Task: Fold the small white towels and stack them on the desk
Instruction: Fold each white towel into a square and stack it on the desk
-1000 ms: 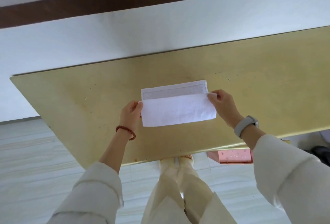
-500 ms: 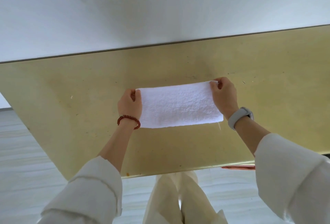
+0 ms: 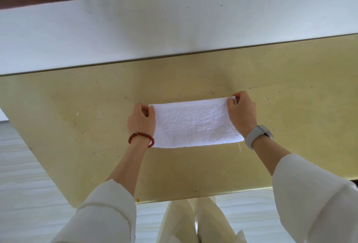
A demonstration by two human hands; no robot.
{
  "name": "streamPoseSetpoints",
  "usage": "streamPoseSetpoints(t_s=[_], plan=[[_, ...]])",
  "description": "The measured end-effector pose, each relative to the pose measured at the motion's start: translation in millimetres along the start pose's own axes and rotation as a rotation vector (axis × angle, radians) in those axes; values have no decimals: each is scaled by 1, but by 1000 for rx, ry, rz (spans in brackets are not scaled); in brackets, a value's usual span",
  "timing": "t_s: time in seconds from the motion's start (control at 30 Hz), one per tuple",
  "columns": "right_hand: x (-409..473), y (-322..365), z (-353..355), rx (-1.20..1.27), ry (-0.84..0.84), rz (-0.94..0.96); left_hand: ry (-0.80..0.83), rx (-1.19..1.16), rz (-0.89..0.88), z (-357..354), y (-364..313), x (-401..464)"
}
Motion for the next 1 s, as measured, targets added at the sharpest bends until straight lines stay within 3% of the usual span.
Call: streamPoseSetpoints(t_s=[0.33, 0.4, 0.5, 0.57, 0.63, 0.8, 1.0], plan=[[-1, 4, 4, -123, -65, 23, 51, 226, 53, 4, -14, 1], [-3, 3, 6, -166, -152, 108, 1, 322, -68, 4, -16, 1], [-9, 9, 3, -264, -275, 478, -62, 375, -390, -4, -21, 0], [-15, 15, -8, -331, -232, 682, -58, 361, -584, -14, -23, -3], [-20, 22, -20, -375, -172, 759, 8, 309, -605, -24, -24, -4], [-20, 32, -44, -334, -59, 691, -1, 239, -568, -31, -22, 1], [-17, 38, -48, -327, -57, 611, 9, 259, -572, -32, -26, 7]])
Point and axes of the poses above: each hand's wrist, its own x-axis towards the middle knuckle, its own z-axis out of the back of the hand, y = z × x, the point moved 2 cm from there along x, towards the middle knuckle, and after that the axes turned 8 degrees about -z, right-handed, at the moved point
